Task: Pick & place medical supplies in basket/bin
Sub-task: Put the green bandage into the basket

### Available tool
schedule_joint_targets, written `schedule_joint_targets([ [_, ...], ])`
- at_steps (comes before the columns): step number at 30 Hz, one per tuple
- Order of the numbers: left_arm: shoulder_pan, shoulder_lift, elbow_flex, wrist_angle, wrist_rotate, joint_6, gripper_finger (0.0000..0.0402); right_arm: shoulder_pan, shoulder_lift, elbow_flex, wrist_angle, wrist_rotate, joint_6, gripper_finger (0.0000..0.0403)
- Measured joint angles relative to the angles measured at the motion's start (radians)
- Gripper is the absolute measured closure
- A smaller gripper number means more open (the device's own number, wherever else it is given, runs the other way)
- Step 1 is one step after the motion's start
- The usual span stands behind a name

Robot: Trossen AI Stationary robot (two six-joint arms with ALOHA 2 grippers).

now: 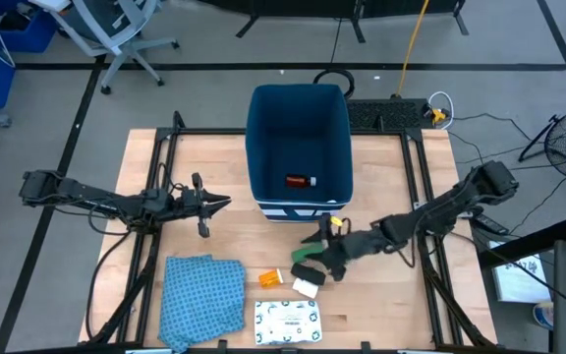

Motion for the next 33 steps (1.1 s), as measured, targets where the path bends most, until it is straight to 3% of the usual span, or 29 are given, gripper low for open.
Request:
schedule_joint_targets([
  [8, 0.0, 0.0, 0.0, -0.004, 0.005, 0.0, 0.0355, -0.068, -0.002, -0.001, -0.08, -0.2, 0.165, 0.0204],
  [18, 0.0, 0.0, 0.0, -0.005, 0.007, -0.014, 0.0355, -0.069, 0.046, -0.02, -0.152, -0.096, 0.159, 0.0204],
  [22, 0.0, 0.0, 0.0, -0.007, 0.038, -0.021, 0.0355, -0.091, 0.079, -0.046, -0.143, -0.108, 0.161, 0.0202],
  [26, -0.001, 0.0, 0.0, -0.008, 0.093, -0.019, 0.0355, -0.112, 0.087, -0.078, -0.093, -0.184, 0.163, 0.0203],
  [33, 0.0, 0.0, 0.0, -0.009, 0.102, -0.001, 0.0355, -0.127, 0.086, -0.15, 0.035, -0.232, 0.136, 0.0202],
])
